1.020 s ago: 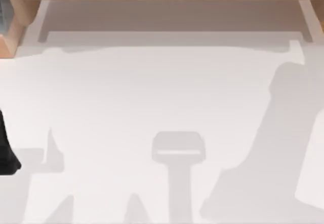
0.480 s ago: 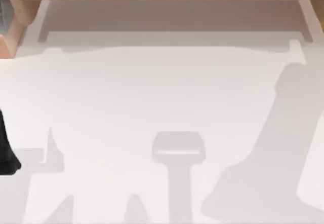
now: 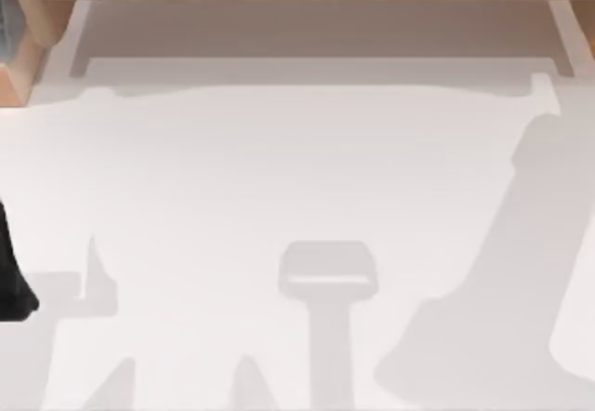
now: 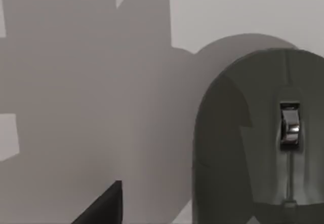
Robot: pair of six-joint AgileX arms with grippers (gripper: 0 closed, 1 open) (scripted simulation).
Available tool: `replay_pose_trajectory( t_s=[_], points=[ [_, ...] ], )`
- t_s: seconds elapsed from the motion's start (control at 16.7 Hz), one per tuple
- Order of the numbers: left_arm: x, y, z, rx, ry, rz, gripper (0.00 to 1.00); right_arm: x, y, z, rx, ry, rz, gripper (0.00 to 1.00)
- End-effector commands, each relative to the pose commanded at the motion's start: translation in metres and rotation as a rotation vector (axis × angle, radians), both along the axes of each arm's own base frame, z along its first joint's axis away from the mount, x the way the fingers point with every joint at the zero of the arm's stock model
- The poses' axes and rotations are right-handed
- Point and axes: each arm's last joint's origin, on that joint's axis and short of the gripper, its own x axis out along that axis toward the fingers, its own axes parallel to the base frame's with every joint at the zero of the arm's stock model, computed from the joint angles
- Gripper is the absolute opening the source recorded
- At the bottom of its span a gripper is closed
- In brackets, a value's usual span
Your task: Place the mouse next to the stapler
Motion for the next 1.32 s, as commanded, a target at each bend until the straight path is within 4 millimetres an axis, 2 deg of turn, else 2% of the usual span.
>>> replay_pose_trajectory(
  t_s=[0.66, 1.26, 1.32],
  points=[
    [0.0000, 0.0000, 0.0000, 0.000, 0.000, 0.000, 1.00, 0.0000, 0.0000, 0.0000, 0.000, 0.000, 0.000, 0.02],
    [0.0000, 0.0000, 0.0000, 0.000, 0.000, 0.000, 1.00, -0.0007, -0.0019, 0.0005, 0.000, -0.001, -0.005, 0.00],
    [0.0000, 0.0000, 0.0000, 0.000, 0.000, 0.000, 1.00, -0.0009, -0.0016, 0.0051, -0.004, -0.010, -0.002, 0.00]
  ],
)
